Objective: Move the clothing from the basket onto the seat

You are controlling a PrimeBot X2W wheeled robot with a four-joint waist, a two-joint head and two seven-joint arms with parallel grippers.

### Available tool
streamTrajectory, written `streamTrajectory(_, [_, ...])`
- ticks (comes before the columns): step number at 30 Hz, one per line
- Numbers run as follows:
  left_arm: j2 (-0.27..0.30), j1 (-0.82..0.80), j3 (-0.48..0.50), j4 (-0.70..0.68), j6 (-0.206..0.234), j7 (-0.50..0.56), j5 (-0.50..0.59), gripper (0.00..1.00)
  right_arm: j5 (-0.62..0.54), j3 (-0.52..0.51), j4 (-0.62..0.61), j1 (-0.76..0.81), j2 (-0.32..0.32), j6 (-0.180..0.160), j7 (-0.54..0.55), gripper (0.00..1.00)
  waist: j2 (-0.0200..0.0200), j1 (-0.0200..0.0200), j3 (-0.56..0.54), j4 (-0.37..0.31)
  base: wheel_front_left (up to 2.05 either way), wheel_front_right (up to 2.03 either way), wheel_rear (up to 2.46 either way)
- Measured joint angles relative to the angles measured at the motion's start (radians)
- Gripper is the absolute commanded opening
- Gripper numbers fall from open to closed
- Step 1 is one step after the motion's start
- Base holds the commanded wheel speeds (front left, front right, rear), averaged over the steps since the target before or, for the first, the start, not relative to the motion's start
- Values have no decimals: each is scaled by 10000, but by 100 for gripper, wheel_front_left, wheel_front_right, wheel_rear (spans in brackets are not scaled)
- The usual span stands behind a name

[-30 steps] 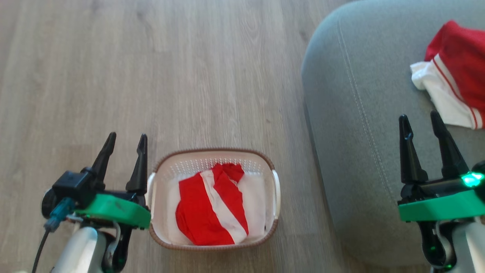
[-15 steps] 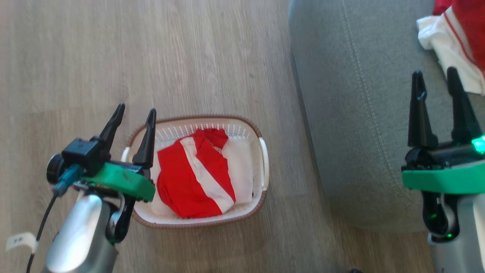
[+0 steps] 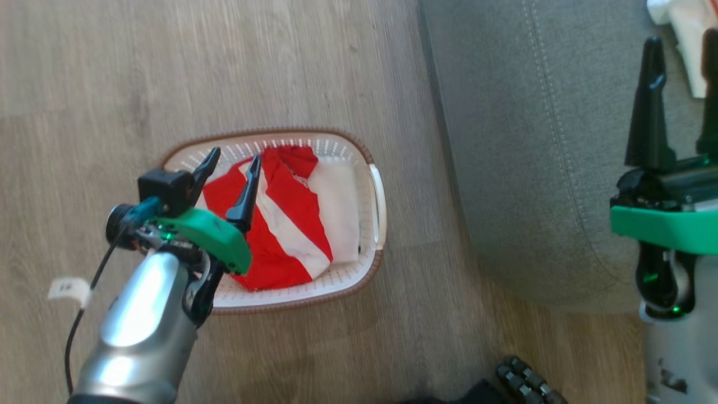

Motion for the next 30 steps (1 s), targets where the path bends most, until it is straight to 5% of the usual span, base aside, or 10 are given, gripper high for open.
streamTrajectory(12, [-357,-1737,-1298,2892,-98,671,-986,100,-10,17,-616,-901,199,0,-2,100,0,1,1416,-405,0,0,0])
streamTrajectory(30, [40,-3962,-2550,5338,-98,1603,-2213,100,-186,311,-2084,-1919,359,0,-13,100,0,0,3509,-1123,0,0,0])
